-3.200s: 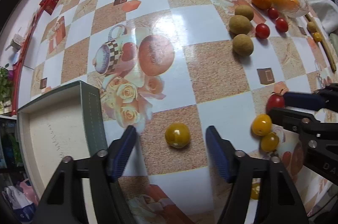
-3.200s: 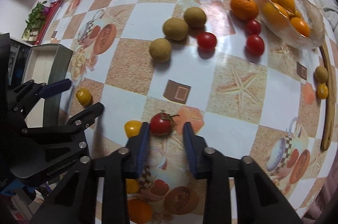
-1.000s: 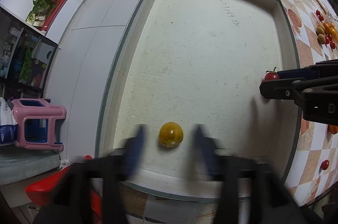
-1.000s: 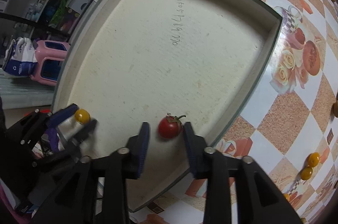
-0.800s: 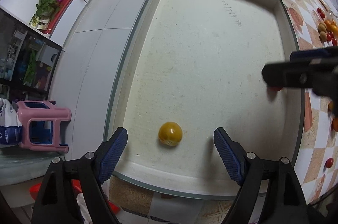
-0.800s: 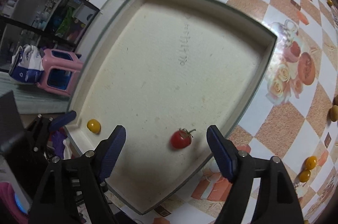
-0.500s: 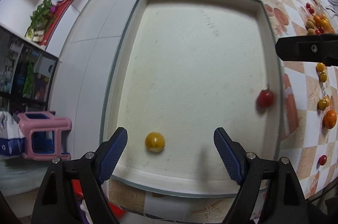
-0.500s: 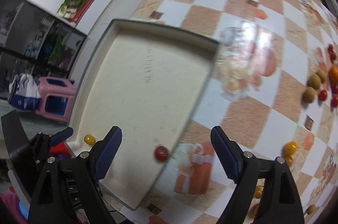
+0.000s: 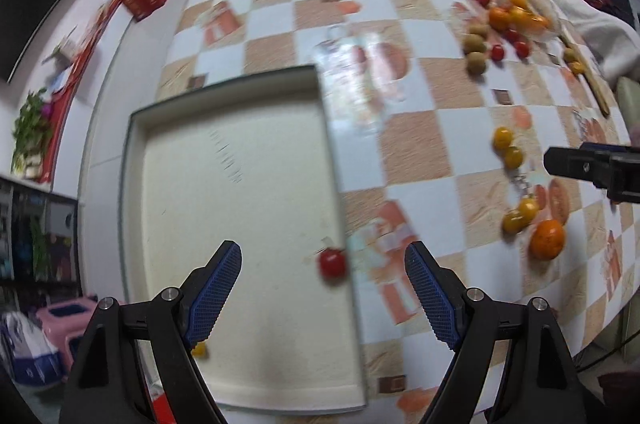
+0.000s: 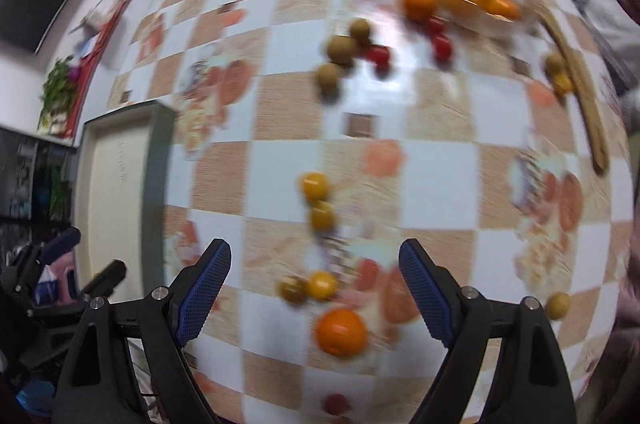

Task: Organize fruits
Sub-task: 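Move the left tool to a brown round fruit while the right tool grasps another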

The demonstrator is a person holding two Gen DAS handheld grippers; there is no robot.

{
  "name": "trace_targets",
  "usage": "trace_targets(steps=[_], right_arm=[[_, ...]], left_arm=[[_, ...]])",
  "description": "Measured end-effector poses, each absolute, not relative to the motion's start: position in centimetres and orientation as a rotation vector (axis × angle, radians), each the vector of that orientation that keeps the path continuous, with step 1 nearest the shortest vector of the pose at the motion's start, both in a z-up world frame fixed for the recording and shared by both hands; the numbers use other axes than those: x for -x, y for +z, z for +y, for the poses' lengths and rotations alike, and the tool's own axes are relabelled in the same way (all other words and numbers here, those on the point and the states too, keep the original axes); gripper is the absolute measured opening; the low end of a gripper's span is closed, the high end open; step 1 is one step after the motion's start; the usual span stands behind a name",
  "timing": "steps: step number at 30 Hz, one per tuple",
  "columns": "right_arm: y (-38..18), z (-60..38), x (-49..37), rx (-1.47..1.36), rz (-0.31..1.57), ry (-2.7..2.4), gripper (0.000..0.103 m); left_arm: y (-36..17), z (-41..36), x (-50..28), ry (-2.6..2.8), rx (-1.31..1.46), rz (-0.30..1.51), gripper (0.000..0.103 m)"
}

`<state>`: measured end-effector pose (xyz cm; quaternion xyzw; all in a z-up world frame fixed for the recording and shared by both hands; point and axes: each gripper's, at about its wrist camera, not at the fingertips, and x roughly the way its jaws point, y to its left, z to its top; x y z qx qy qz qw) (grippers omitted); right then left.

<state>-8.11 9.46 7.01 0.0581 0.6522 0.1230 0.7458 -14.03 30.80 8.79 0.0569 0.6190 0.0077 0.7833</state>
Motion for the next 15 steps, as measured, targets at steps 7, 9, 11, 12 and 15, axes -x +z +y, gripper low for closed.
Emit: trace_targets(steps=[7, 9, 11, 12, 15], right_arm=[[4.9, -0.8, 10.3, -0.215, 1.457, 0.071, 0.089], [4.5, -3.0, 11.5, -0.235, 1.466, 0.025, 0.089], [4.0, -4.7, 12.3, -0.251, 1.473, -0.013, 0.089], [3.7, -5.5, 12.7, -0.259, 1.478, -0.030, 0.089], [3.0, -7.6, 13.7, -0.268, 1.489, -0.073, 0.089]], left_arm=[[8.8, 24.9, 10.1, -0.086, -0.165, 1.329, 0.085], [8.4, 23.2, 8.5, -0.105, -0.176, 1.326, 0.085], [7.9, 22.0, 7.1, -0.117, -0.179, 1.328, 0.085], [7.6, 21.3, 6.2, -0.121, -0.178, 1.331, 0.085], [6.4, 19.8, 4.0, -0.124, -0.174, 1.343, 0.085]])
